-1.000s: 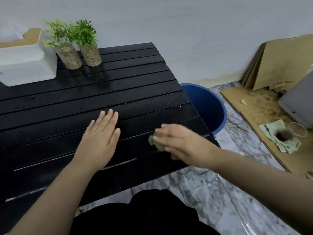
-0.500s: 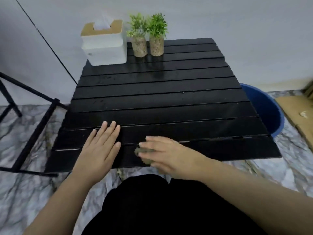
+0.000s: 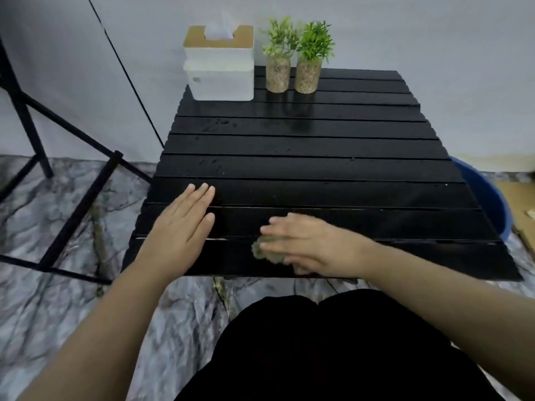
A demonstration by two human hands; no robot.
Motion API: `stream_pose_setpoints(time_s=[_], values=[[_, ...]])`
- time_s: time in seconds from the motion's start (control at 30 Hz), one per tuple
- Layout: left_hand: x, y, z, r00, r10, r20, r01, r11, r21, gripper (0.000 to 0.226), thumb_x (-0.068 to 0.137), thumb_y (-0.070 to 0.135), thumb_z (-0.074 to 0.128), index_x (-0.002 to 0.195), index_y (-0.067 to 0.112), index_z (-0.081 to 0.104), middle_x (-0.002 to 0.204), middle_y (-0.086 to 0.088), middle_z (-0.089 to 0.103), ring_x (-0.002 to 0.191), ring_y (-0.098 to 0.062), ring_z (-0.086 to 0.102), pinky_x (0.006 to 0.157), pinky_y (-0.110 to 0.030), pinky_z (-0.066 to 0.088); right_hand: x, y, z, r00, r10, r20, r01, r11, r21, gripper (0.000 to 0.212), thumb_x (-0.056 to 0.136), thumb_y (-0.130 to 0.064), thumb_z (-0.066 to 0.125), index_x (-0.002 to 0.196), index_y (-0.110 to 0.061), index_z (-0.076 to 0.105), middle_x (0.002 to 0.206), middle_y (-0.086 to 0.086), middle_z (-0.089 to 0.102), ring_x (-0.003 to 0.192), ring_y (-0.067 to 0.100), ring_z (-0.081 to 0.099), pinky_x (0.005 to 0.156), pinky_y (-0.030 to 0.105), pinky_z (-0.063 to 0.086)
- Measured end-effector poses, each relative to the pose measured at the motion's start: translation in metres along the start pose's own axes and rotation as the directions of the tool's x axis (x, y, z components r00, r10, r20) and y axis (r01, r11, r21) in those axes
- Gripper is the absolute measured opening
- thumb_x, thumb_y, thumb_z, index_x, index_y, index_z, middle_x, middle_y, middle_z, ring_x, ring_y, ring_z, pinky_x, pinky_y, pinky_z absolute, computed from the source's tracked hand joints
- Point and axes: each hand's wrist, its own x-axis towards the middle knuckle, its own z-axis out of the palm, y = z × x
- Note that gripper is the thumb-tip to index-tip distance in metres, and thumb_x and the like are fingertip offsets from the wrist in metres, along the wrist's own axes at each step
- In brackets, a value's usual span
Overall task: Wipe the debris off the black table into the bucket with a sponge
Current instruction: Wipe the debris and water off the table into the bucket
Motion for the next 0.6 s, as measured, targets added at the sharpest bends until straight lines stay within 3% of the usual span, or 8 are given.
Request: stream_pose_setpoints(time_s=[0.03, 0.1, 0.17, 0.23, 0.3, 0.4, 0.5, 0.6], values=[[0.003, -0.011, -0.009, 1.000, 0.009, -0.006, -0.009, 1.000, 0.028, 0.050, 0.096, 0.034, 0.030, 0.144, 0.020, 0.025, 0.149, 0.013, 0.017, 0.138, 0.001, 0.004, 0.112, -0.018, 0.000, 0.006, 0.018, -0.007, 0.989, 0.141, -0.048, -0.141, 0.990, 0.010, 0.039, 0.096, -0.022, 0.046, 0.133, -0.012, 0.047, 0.145, 0.011, 0.041, 0.138, 0.025, 0.030, 0.115, 0.034, 0.017], [0.005, -0.034, -0.026, 1.000, 0.003, 0.017, -0.004, 0.996, 0.088, 0.049, 0.096, 0.031, 0.031, 0.144, 0.018, 0.025, 0.152, 0.006, 0.018, 0.140, -0.004, 0.005, 0.113, -0.021, 0.000, 0.025, 0.054, -0.017, 0.844, 0.493, -0.209, -0.492, 0.868, 0.063, 0.041, 0.097, -0.017, 0.044, 0.138, -0.013, 0.039, 0.150, 0.011, 0.033, 0.141, 0.025, 0.022, 0.116, 0.033, 0.014], [0.003, -0.056, -0.034, 0.998, -0.026, 0.052, 0.019, 0.991, 0.132, 0.050, 0.097, 0.030, 0.031, 0.144, 0.017, 0.023, 0.154, 0.003, 0.016, 0.140, -0.005, 0.003, 0.113, -0.019, -0.003, 0.053, 0.053, -0.014, 0.733, 0.618, -0.285, -0.632, 0.773, 0.053, 0.042, 0.098, -0.018, 0.042, 0.139, -0.012, 0.036, 0.150, 0.011, 0.032, 0.140, 0.027, 0.023, 0.115, 0.031, 0.012], [-0.002, -0.070, -0.032, 0.994, -0.037, 0.107, 0.020, 0.988, 0.152, 0.051, 0.096, 0.031, 0.029, 0.145, 0.018, 0.018, 0.155, 0.003, 0.010, 0.140, -0.004, -0.003, 0.113, -0.019, -0.005, 0.077, 0.016, 0.007, 0.859, 0.453, -0.236, -0.465, 0.885, 0.006, 0.040, 0.096, -0.016, 0.046, 0.135, -0.007, 0.043, 0.143, 0.017, 0.041, 0.134, 0.033, 0.034, 0.114, 0.031, 0.018], [-0.005, -0.077, -0.024, 0.990, -0.036, 0.136, 0.019, 0.992, 0.121, 0.054, 0.095, 0.036, 0.026, 0.145, 0.019, 0.014, 0.155, 0.005, 0.005, 0.139, -0.003, -0.008, 0.113, -0.020, -0.006, 0.087, -0.034, 0.027, 0.984, 0.110, -0.138, -0.107, 0.994, 0.032, 0.037, 0.090, -0.015, 0.050, 0.125, -0.003, 0.054, 0.131, 0.021, 0.054, 0.124, 0.039, 0.048, 0.110, 0.039, 0.031], [-0.006, -0.080, -0.017, 0.994, -0.038, 0.107, 0.030, 0.997, 0.074, 0.061, 0.089, 0.045, 0.019, 0.144, 0.022, 0.011, 0.150, 0.014, 0.000, 0.139, 0.000, -0.010, 0.113, -0.019, -0.006, 0.091, -0.044, 0.021, 0.980, -0.192, 0.044, 0.190, 0.981, 0.044, 0.037, 0.090, -0.016, 0.053, 0.125, -0.005, 0.055, 0.133, 0.019, 0.054, 0.128, 0.036, 0.044, 0.112, 0.036, 0.025], [-0.005, -0.082, -0.016, 0.994, -0.034, 0.103, 0.026, 0.996, 0.081, 0.060, 0.089, 0.046, 0.018, 0.145, 0.023, 0.011, 0.148, 0.017, -0.002, 0.139, 0.000, -0.011, 0.113, -0.021, -0.007, 0.109, 0.005, 0.003, 0.997, 0.075, -0.032, -0.076, 0.995, -0.064, 0.044, 0.090, -0.007, 0.056, 0.132, -0.003, 0.045, 0.140, 0.022, 0.044, 0.133, 0.036, 0.036, 0.114, 0.034, 0.017], [-0.005, -0.081, -0.016, 0.992, -0.049, 0.120, 0.037, 0.995, 0.094, 0.055, 0.094, 0.041, 0.020, 0.144, 0.025, 0.005, 0.149, 0.017, -0.004, 0.139, -0.001, -0.013, 0.116, -0.025, -0.007, 0.130, 0.019, 0.001, 0.887, 0.423, -0.186, -0.430, 0.903, 0.000, 0.041, 0.097, -0.014, 0.043, 0.137, -0.010, 0.040, 0.146, 0.013, 0.037, 0.137, 0.027, 0.028, 0.115, 0.031, 0.015]])
